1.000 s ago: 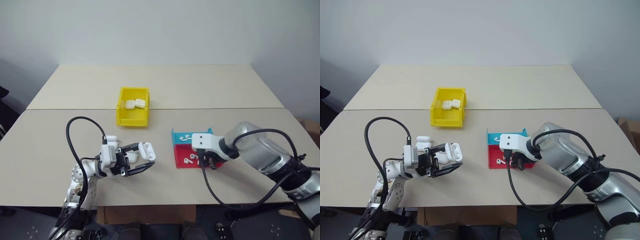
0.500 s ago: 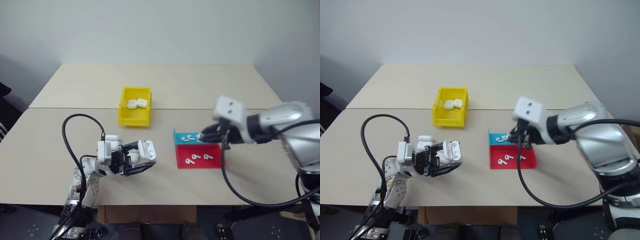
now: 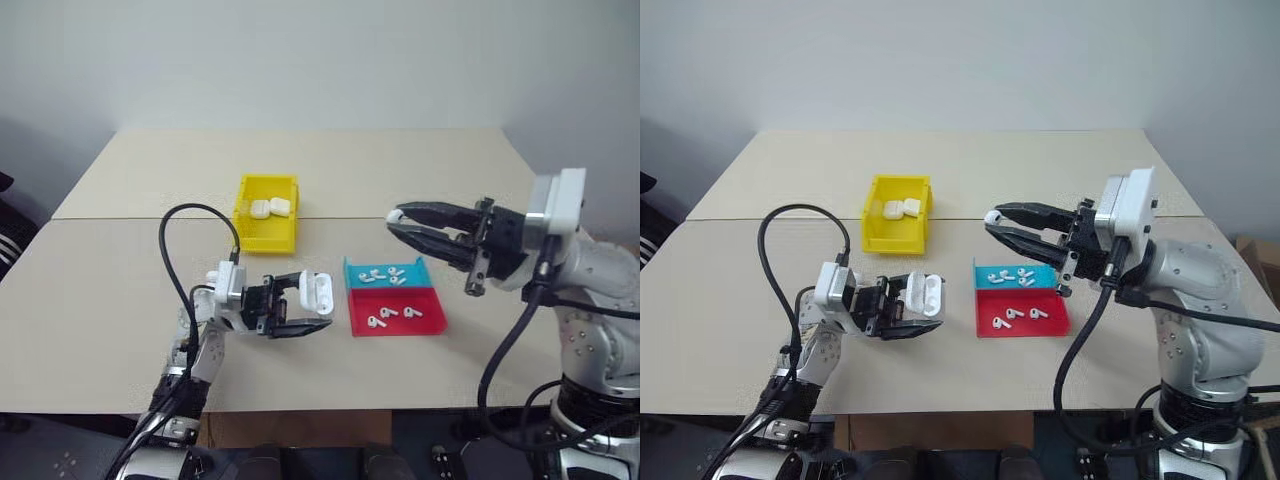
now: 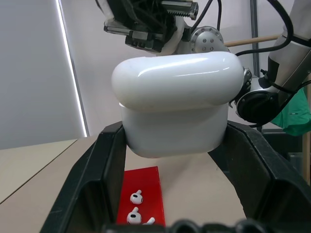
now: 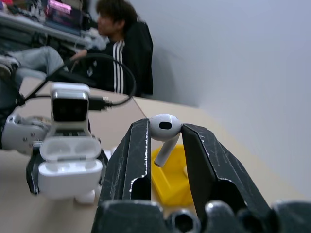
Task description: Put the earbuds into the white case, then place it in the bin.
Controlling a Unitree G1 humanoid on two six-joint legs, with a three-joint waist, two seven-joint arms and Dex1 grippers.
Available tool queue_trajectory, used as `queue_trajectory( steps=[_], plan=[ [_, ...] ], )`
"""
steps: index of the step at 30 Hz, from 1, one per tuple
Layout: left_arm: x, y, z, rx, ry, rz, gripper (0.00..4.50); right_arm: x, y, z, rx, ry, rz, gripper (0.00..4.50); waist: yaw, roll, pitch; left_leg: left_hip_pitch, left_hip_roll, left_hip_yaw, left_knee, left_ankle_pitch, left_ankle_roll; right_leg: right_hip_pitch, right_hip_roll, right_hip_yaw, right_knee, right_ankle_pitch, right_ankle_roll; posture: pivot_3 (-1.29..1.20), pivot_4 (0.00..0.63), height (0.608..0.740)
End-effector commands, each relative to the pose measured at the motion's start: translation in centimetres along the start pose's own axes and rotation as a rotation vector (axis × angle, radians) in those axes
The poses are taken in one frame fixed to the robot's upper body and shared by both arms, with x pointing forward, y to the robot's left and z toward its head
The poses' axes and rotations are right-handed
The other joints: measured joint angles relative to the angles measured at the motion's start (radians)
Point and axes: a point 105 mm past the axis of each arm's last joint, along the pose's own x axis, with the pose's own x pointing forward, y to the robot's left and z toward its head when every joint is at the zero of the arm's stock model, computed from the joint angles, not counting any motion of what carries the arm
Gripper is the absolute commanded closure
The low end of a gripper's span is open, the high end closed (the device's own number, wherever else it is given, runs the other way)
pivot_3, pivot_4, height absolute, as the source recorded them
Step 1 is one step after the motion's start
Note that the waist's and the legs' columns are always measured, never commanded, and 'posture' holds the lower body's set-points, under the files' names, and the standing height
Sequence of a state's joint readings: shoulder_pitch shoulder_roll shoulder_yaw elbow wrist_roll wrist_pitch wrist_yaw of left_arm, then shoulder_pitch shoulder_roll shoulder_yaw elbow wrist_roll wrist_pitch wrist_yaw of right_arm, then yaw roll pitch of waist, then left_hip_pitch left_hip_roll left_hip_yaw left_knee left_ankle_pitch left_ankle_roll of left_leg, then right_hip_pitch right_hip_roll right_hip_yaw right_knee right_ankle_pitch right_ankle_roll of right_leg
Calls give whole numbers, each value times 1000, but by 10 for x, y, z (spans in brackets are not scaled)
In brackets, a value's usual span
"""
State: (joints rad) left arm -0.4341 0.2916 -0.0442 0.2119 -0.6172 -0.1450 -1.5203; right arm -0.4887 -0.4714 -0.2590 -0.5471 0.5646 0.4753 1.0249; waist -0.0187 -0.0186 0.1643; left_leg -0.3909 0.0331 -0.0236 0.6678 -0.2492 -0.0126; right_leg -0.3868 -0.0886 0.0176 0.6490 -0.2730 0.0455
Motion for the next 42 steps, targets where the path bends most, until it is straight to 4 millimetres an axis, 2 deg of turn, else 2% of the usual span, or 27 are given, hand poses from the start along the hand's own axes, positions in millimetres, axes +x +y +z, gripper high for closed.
queue_trajectory(
  steps=[1,8,13,23,30,42],
  plan=[
    [10,2,8,19,18,-43,1757,10,7,4,-9,-100,22,3383,2,0,0,0,0,0,0,0,0,0,0,0,0,0,0,0,150,740],
    [28,0,18,31,52,-26,1757,17,18,-4,-10,-161,88,3383,6,0,0,0,0,0,0,0,0,0,0,0,0,0,0,0,150,740],
    [34,-6,28,44,42,-47,1757,19,22,-5,-18,-171,129,3383,3,0,0,0,0,0,0,0,0,0,0,0,0,0,0,0,150,740],
    [33,-6,28,41,62,-34,1757,17,31,-7,-62,-173,179,3383,4,0,0,0,0,0,0,0,0,0,0,0,0,0,0,0,150,740],
    [32,-7,29,28,38,-32,1757,16,38,-17,-77,-143,205,3383,4,0,0,0,0,0,0,0,0,0,0,0,0,0,0,0,150,740],
    [33,-9,29,27,23,-37,1757,16,38,-30,-83,-104,194,3383,5,0,0,0,0,0,0,0,0,0,0,0,0,0,0,0,150,740]
  ],
)
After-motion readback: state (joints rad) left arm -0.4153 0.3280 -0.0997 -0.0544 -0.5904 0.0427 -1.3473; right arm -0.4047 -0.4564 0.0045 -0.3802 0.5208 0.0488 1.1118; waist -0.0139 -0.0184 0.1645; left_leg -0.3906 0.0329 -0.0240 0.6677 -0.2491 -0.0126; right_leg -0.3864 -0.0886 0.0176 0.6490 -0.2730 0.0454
